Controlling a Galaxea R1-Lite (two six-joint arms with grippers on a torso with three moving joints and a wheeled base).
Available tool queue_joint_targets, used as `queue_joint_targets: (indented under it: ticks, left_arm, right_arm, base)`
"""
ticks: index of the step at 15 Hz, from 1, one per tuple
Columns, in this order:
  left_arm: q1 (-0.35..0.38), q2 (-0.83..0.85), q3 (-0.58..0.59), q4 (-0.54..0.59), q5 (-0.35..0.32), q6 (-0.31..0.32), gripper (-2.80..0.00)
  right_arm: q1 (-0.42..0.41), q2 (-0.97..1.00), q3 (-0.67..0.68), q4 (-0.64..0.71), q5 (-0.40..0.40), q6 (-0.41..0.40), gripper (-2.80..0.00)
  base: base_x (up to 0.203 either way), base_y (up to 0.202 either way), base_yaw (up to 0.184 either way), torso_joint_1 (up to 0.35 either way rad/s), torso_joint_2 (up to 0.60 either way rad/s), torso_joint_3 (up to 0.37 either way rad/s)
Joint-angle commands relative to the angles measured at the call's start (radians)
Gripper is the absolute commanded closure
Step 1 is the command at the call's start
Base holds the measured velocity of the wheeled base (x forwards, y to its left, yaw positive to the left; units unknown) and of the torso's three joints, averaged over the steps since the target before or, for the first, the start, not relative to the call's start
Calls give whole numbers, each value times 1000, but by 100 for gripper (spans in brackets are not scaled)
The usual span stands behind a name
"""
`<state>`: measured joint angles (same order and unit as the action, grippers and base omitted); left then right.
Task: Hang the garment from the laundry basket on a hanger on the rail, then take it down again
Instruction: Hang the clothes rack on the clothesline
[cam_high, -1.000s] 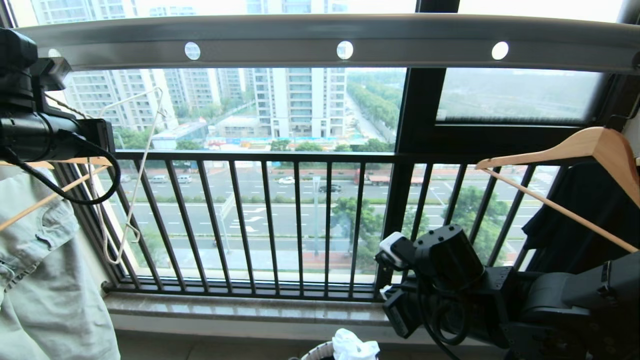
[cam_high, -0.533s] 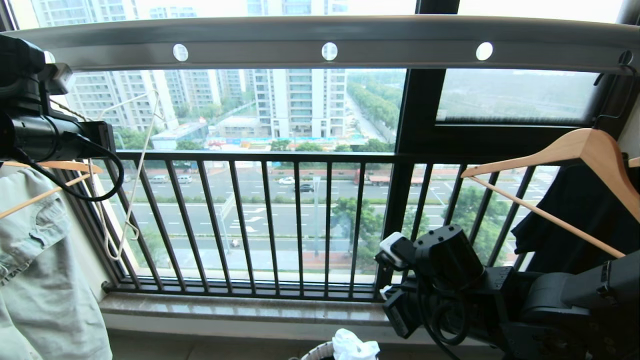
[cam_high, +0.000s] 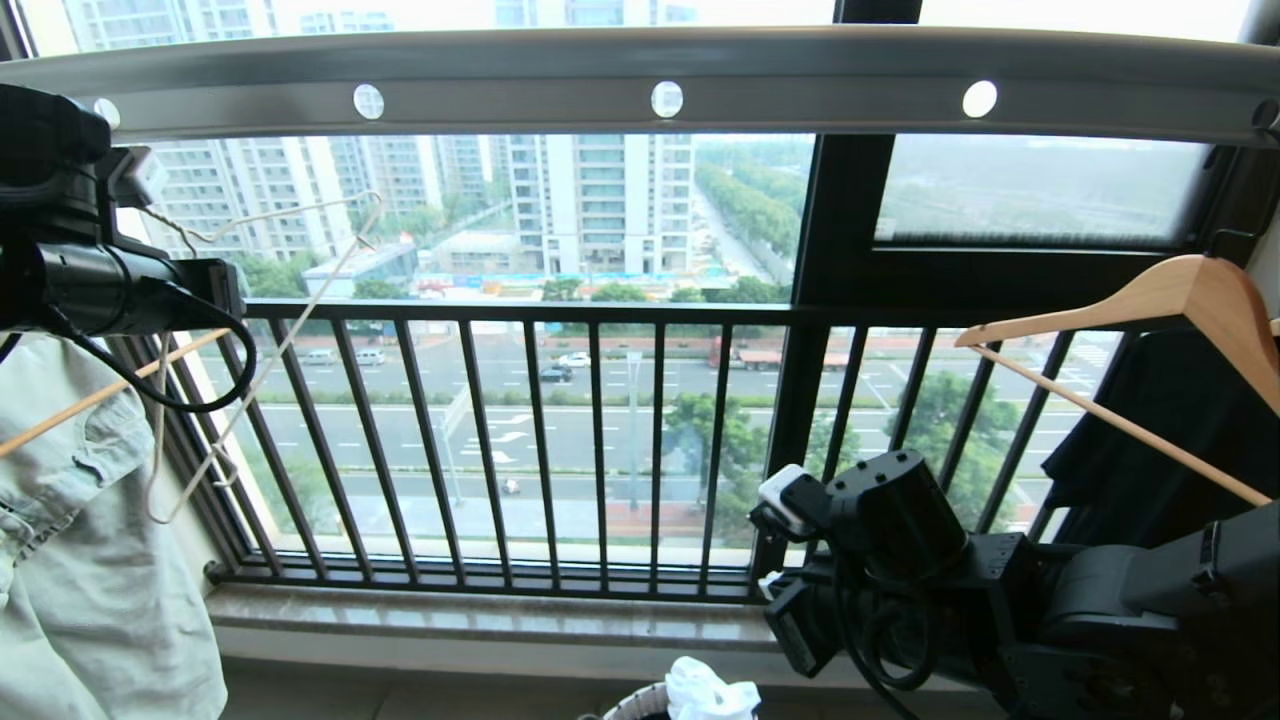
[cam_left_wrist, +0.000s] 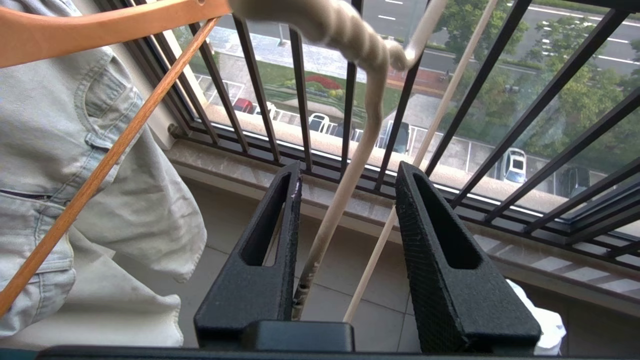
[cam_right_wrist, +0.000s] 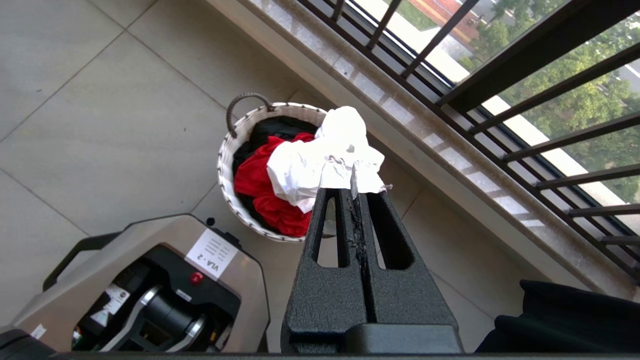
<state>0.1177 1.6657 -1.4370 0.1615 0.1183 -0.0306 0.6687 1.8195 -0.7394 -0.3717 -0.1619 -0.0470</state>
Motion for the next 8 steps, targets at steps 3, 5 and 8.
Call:
queue_joint_targets:
  ticks: [3, 5, 8]
  left_arm:
    - [-4, -72, 15, 3, 0, 1, -280]
    - [-7, -112, 22, 5, 1, 2, -280]
    - [-24, -211, 48, 23, 2, 5, -280]
  right_arm:
    - [2, 0, 0, -3, -1, -1, 0]
    - [2, 0, 0, -3, -1, -1, 0]
    - [2, 0, 0, -3, -1, -1, 0]
  base:
    - [0, 0, 0, 0, 0, 0]
    - [0, 0, 0, 0, 0, 0]
    - [0, 0, 0, 0, 0, 0]
